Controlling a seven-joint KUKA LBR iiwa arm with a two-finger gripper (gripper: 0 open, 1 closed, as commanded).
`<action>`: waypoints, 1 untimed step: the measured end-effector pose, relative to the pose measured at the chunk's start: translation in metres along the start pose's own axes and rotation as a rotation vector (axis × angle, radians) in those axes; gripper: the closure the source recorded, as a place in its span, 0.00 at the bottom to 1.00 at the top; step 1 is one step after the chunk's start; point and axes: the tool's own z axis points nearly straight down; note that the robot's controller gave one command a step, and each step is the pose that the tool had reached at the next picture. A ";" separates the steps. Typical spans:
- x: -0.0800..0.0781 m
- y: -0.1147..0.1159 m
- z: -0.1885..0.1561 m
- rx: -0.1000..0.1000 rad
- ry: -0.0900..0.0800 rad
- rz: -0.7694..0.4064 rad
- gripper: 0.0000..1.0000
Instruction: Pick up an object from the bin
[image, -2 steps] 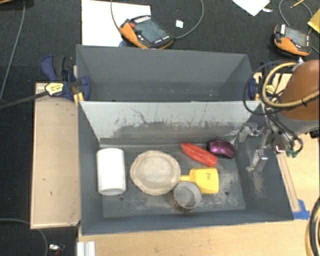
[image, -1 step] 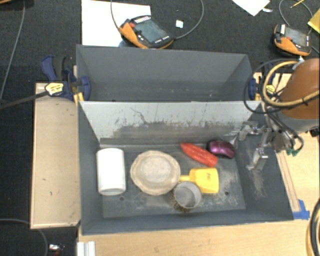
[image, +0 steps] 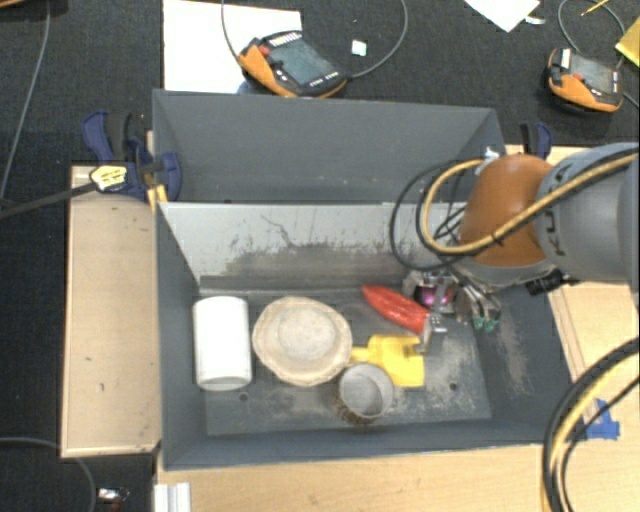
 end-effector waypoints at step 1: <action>0.004 0.009 -0.074 0.007 -0.012 -0.179 0.00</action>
Offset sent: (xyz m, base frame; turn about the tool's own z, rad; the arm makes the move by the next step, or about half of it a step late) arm -0.0012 0.0285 0.0289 0.1948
